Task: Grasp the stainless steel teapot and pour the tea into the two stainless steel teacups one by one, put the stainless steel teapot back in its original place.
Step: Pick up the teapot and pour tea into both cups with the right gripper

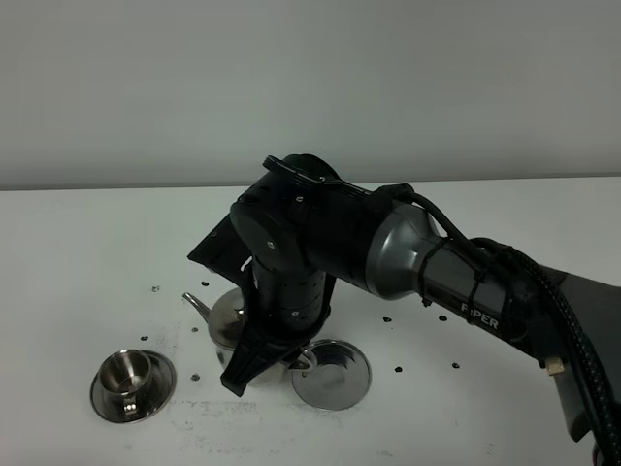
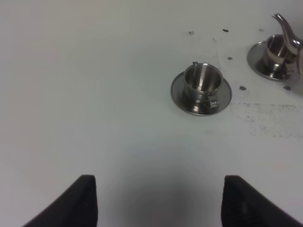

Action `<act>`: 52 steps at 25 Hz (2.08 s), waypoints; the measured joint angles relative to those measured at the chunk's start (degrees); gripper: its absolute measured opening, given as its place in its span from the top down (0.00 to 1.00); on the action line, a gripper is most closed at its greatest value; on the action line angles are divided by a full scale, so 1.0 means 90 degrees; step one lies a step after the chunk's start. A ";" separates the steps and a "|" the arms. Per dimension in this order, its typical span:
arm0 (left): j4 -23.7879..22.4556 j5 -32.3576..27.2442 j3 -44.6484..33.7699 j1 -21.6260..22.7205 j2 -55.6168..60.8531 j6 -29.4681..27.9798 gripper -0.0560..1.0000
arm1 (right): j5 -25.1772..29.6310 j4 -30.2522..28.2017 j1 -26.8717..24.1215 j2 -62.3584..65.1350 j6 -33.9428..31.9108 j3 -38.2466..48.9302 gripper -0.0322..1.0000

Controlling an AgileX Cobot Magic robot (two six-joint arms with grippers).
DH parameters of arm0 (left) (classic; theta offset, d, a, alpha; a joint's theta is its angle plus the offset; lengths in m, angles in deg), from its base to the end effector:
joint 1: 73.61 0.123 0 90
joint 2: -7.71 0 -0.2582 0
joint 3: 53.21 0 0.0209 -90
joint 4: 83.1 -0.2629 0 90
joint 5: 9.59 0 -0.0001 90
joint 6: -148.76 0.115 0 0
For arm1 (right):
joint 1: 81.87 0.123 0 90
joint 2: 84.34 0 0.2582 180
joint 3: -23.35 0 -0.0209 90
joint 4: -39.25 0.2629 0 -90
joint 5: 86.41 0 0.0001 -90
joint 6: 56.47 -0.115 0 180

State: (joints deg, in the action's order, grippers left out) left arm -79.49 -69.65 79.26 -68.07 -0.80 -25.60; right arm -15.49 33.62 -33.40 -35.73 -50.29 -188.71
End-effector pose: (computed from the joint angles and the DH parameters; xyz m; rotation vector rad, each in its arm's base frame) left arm 0.0545 -0.0010 0.2749 0.0044 2.0251 0.0482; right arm 0.3083 0.3320 0.1819 -1.3850 2.6028 -0.0408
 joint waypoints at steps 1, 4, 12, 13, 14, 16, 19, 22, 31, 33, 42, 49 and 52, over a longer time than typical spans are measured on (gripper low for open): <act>0.0000 0.0000 0.0000 0.0000 0.0000 0.0000 0.37 | -0.0007 -0.0071 0.0077 0.0000 -0.0014 -0.0072 0.77; 0.0000 0.0000 0.0000 0.0000 0.0000 0.0005 0.37 | -0.0007 -0.0332 0.0273 0.0000 -0.0064 -0.0277 0.77; 0.0000 0.0000 0.0000 0.0000 0.0000 0.0005 0.37 | -0.0001 -0.0415 0.0357 0.0000 -0.0078 -0.0361 0.77; 0.0000 0.0000 0.0000 0.0000 0.0000 0.0005 0.37 | -0.0001 -0.0415 0.0357 0.0000 -0.0078 -0.0361 0.77; 0.0000 0.0000 0.0000 0.0000 0.0000 0.0005 0.37 | 0.0004 -0.0415 0.0357 0.0000 -0.0078 -0.0361 0.77; 0.0000 0.0000 0.0000 0.0000 0.0000 0.0005 0.37 | -0.0002 -0.0415 0.0357 0.0000 -0.0078 -0.0361 0.77; 0.0000 0.0000 0.0000 0.0000 0.0000 0.0005 0.37 | -0.0202 -0.0427 0.0357 0.0000 -0.0034 -0.0361 0.77; 0.0000 0.0000 0.0000 0.0000 0.0000 0.0005 0.37 | -0.0375 -0.0438 0.0357 -0.0009 0.0023 -0.0408 0.77; 0.0000 0.0000 0.0000 0.0000 0.0000 0.0005 0.37 | -0.0234 -0.0520 0.0423 -0.0413 0.0169 -0.0794 0.77; 0.0000 0.0000 0.0000 0.0000 0.0000 0.0005 0.37 | -0.0227 -0.0564 0.0491 -0.0426 0.0176 -0.0794 0.77; 0.0000 0.0000 0.0000 0.0000 0.0000 -0.0001 0.37 | -0.0304 -0.1151 0.0828 -0.0453 0.0022 -0.0798 0.77; 0.0000 0.0000 0.0000 0.0000 0.0000 -0.0001 0.37 | -0.0168 -0.1343 0.0986 -0.0780 -0.0087 -0.0798 0.77; 0.0000 0.0000 0.0000 0.0000 0.0000 -0.0001 0.37 | -0.0118 -0.1433 0.1028 -0.0837 -0.0126 -0.0798 0.77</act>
State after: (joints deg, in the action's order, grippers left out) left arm -79.49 -69.65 79.26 -68.07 -0.80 -25.61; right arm -16.56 20.72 -24.15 -43.27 -51.42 -195.90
